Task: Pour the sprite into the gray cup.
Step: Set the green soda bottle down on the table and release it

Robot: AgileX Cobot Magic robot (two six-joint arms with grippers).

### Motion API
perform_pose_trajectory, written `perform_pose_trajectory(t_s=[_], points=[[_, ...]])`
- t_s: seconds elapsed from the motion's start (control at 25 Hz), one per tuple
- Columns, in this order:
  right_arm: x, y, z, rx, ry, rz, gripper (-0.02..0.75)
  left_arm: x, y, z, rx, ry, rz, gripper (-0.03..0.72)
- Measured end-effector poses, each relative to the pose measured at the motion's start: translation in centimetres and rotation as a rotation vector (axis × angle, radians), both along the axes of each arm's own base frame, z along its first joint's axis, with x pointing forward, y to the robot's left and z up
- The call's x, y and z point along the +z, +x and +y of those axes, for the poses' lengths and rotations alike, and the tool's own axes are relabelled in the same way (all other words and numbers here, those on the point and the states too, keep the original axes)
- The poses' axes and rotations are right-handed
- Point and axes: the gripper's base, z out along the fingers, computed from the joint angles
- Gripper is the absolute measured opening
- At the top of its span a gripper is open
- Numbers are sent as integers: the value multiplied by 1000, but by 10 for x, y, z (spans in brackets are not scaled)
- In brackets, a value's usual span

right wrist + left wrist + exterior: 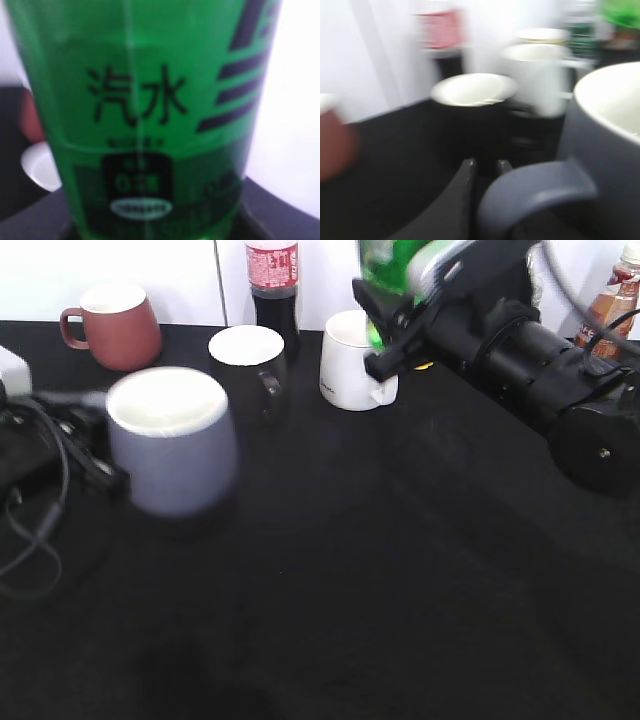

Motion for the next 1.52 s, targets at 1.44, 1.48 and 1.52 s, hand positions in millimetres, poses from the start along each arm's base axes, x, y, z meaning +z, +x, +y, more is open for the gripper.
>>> perform_pose_trajectory(t_s=[1.44, 1.48, 1.52], points=[[-17, 39, -87, -375, 224, 219, 384, 22, 7, 17, 193, -37, -15, 324], [-33, 43, -87, -396, 228, 233, 384, 24, 6, 18, 193, -34, -10, 324], [-47, 47, -88, -417, 241, 230, 384, 25, 6, 18, 193, -32, -7, 324]])
